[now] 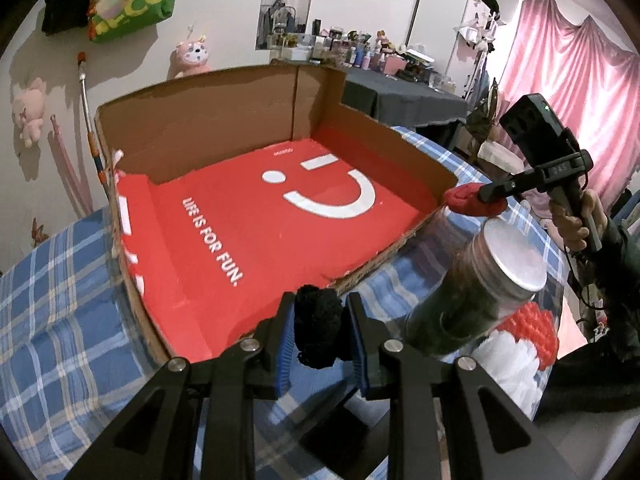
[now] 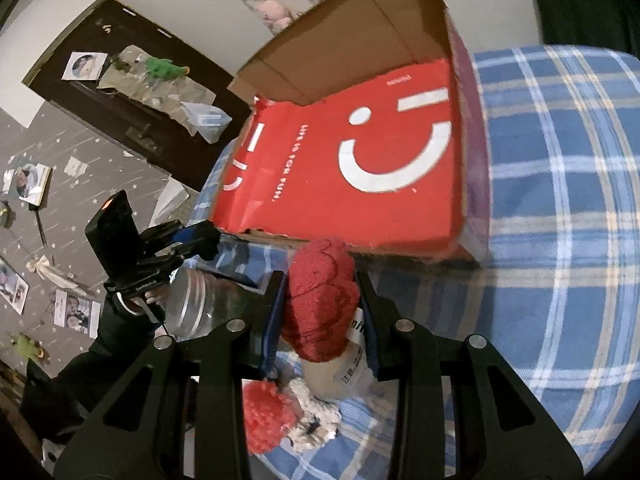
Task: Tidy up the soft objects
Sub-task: 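Carry the red ball and black pom-pom over into the red-lined cardboard box, then open the right tool to drop the red ball while the left tool releases the pom-pom, then move both tools back toward the remaining soft items on the table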
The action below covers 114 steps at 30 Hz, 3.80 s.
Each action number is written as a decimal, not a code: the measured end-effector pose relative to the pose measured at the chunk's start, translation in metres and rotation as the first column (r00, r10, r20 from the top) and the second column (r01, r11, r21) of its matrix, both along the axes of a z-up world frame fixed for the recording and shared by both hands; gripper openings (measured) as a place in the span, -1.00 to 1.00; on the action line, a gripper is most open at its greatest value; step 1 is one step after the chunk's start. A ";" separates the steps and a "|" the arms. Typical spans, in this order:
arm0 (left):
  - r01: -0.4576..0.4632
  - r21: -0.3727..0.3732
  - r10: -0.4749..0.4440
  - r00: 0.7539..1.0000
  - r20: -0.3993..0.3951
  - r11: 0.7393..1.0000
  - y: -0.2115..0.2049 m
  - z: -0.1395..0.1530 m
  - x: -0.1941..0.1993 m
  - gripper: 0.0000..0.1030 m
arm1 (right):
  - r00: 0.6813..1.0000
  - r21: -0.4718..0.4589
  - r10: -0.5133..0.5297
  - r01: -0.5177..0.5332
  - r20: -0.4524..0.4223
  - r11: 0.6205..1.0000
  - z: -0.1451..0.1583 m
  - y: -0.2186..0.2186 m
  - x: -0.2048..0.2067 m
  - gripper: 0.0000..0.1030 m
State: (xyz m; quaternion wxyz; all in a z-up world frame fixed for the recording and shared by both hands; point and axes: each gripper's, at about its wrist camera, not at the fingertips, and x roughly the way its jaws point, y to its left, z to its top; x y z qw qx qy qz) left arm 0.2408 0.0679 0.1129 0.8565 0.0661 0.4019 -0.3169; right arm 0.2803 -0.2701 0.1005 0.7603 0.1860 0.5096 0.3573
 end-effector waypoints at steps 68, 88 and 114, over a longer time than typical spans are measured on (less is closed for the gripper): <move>-0.373 0.402 0.383 0.922 0.059 0.836 -0.035 -0.040 0.194 0.18 | 0.963 -0.732 -0.011 0.211 0.268 0.648 -0.023 0.142 0.173 0.10; -0.469 0.074 0.434 0.858 0.274 0.880 -0.023 0.089 0.085 1.00 | 0.854 -0.490 -0.097 0.382 0.511 0.783 0.123 0.114 0.050 0.60; -0.452 -0.249 0.513 0.696 0.503 0.857 -0.033 0.121 -0.178 1.00 | 0.601 -0.149 -0.197 0.476 0.774 0.867 0.141 0.086 -0.239 0.89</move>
